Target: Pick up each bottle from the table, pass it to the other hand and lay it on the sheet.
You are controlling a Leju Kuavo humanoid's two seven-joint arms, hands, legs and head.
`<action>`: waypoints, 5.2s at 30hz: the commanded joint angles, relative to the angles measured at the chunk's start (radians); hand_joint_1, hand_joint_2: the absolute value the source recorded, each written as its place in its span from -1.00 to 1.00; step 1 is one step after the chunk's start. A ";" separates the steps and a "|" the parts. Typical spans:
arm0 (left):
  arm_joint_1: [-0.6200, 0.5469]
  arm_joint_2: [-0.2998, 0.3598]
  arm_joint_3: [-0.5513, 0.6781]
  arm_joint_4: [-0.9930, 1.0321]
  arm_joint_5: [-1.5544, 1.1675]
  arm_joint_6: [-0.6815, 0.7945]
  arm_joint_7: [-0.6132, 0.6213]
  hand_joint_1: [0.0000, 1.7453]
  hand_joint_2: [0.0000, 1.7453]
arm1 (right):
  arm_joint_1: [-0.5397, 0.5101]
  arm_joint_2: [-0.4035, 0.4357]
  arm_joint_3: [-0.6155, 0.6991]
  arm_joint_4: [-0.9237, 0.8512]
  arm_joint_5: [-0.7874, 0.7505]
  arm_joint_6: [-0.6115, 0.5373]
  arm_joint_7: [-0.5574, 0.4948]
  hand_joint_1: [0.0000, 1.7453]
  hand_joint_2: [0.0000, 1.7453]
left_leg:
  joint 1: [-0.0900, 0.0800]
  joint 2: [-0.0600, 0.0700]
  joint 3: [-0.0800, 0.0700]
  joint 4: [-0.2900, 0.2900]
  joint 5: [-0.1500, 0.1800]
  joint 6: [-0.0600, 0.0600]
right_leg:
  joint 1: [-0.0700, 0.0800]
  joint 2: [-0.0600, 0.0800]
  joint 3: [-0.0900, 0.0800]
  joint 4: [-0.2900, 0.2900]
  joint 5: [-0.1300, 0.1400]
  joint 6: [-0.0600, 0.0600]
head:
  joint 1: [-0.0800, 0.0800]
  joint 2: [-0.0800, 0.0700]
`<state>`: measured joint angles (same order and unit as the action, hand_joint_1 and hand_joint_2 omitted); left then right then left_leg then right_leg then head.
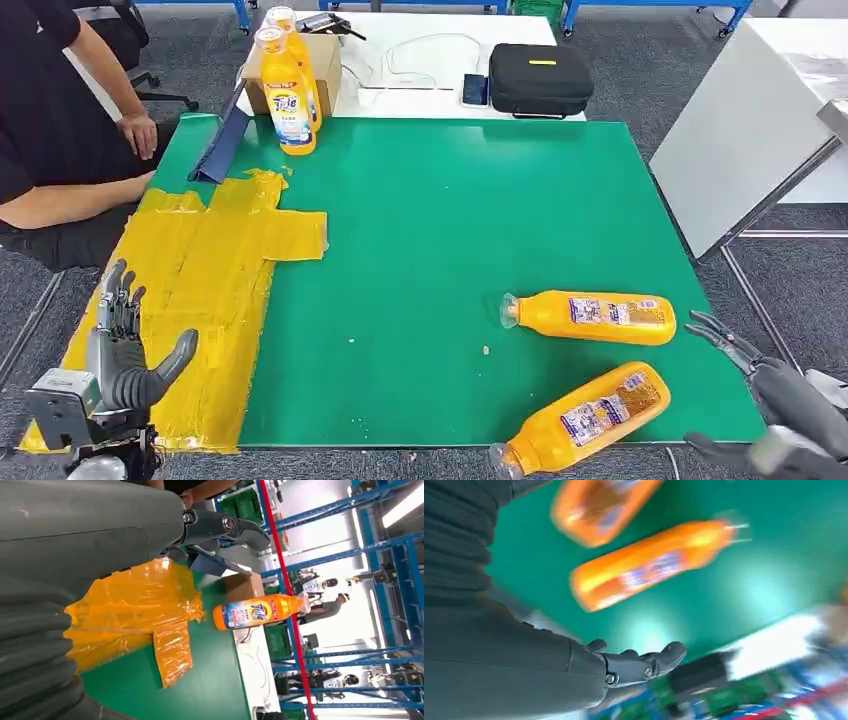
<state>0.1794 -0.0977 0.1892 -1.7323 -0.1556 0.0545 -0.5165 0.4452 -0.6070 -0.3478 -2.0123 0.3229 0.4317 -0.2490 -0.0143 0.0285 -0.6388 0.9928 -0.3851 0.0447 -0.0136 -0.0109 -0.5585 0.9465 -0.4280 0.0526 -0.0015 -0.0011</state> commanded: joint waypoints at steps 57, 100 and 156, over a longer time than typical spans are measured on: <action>-0.149 0.029 -0.096 0.113 0.009 -0.020 0.062 -1.00 -1.00 | -0.618 0.099 0.974 0.880 0.562 -0.277 0.131 -1.00 1.00 | 0.004 0.000 0.007 -0.003 0.000 -0.004 | 0.003 0.004 0.007 -0.004 0.002 -0.002 | 0.000 0.000; 0.026 -0.065 -0.053 0.039 0.212 -0.205 0.132 -1.00 -1.00 | -0.333 0.500 0.599 0.402 0.058 -0.440 0.078 1.00 1.00 | 0.013 0.018 0.012 -0.002 0.002 -0.013 | 0.014 0.017 0.005 -0.003 0.000 -0.016 | 0.002 0.000; -0.004 -0.075 -0.361 -0.012 0.269 -0.221 0.139 1.00 1.00 | -0.587 0.666 1.251 0.636 0.293 -0.475 0.089 1.00 1.00 | 0.009 -0.001 -0.011 -0.001 0.006 -0.014 | 0.010 -0.001 -0.014 0.008 0.003 -0.014 | 0.000 0.000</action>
<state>0.2106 -0.2193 -0.1568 -1.7735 0.1408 -0.1610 -0.3723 -0.1242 0.0957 0.8087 -1.4103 0.6107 -0.0641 -0.1461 -0.0057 0.0304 -0.6533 0.9930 -0.3778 0.0329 -0.0038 -0.0110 -0.5762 0.9548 -0.4242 0.0393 -0.0015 -0.0011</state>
